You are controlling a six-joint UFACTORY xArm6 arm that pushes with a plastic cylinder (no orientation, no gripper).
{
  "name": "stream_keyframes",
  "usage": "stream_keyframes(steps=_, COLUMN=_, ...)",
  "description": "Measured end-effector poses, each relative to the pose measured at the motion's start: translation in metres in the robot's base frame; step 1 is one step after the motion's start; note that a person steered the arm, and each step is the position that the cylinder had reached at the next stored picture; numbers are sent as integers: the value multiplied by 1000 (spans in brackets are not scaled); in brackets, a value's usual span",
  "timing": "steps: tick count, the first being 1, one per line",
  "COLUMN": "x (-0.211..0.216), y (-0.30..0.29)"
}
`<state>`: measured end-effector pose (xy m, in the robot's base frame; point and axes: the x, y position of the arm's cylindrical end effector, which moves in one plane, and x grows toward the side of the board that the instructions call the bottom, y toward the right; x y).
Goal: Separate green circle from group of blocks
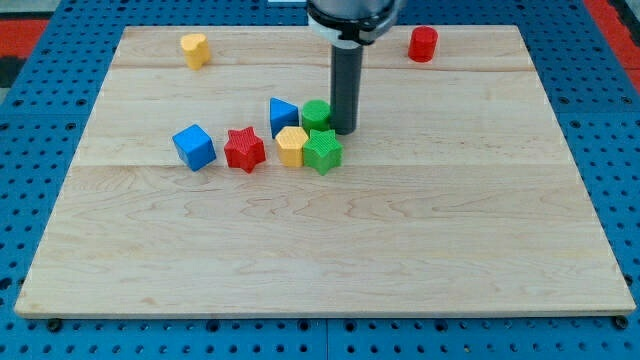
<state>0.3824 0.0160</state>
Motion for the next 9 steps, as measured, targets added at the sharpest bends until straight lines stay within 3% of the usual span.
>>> stream_keyframes(steps=5, x=-73, y=-109)
stream_keyframes(steps=9, x=-77, y=-165)
